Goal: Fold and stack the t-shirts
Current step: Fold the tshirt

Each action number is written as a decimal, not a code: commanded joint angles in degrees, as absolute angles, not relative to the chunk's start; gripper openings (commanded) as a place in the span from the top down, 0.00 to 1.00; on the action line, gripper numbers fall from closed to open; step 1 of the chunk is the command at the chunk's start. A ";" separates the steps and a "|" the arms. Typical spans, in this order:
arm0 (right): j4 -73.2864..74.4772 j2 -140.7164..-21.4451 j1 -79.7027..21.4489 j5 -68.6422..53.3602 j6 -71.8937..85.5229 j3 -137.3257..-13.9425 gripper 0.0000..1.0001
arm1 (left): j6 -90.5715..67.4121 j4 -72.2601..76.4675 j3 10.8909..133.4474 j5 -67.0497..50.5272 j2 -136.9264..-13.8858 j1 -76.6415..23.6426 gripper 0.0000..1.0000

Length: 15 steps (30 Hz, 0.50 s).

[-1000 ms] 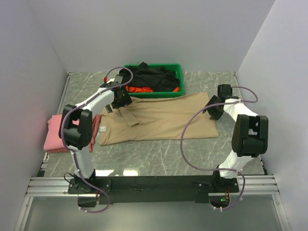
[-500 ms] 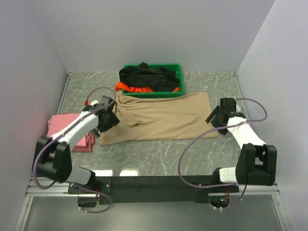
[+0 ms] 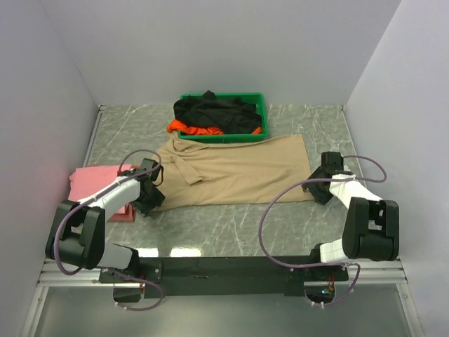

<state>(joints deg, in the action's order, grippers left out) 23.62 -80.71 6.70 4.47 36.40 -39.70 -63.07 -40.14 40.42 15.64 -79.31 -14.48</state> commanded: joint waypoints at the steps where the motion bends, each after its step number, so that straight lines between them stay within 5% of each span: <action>1: 19.96 -82.61 8.09 3.43 37.27 -38.24 0.39 | -63.72 -36.21 39.64 14.68 -81.47 -14.06 0.48; 2: 19.78 -82.70 8.26 2.82 37.09 -38.06 0.44 | -63.46 -35.95 39.46 14.76 -81.74 -14.15 0.57; 3: 19.78 -82.71 8.26 2.03 37.00 -37.88 0.62 | -63.72 -36.03 39.46 15.03 -82.35 -14.06 0.79; 4: 20.12 -82.53 8.17 1.85 36.91 -37.45 0.70 | -63.81 -36.38 39.20 15.38 -82.61 -14.06 0.93; 5: 20.47 -82.01 8.26 1.76 36.74 -37.35 0.77 | -63.72 -36.47 39.11 15.55 -82.62 -13.98 0.99; 8: 23.45 -80.16 8.26 3.07 35.42 -37.00 1.00 | -63.11 -37.96 38.50 15.21 -81.57 -13.97 0.99; 15: 32.25 -64.09 8.79 4.22 36.30 -33.75 1.00 | -67.31 -47.98 35.69 13.62 -70.51 -14.06 0.99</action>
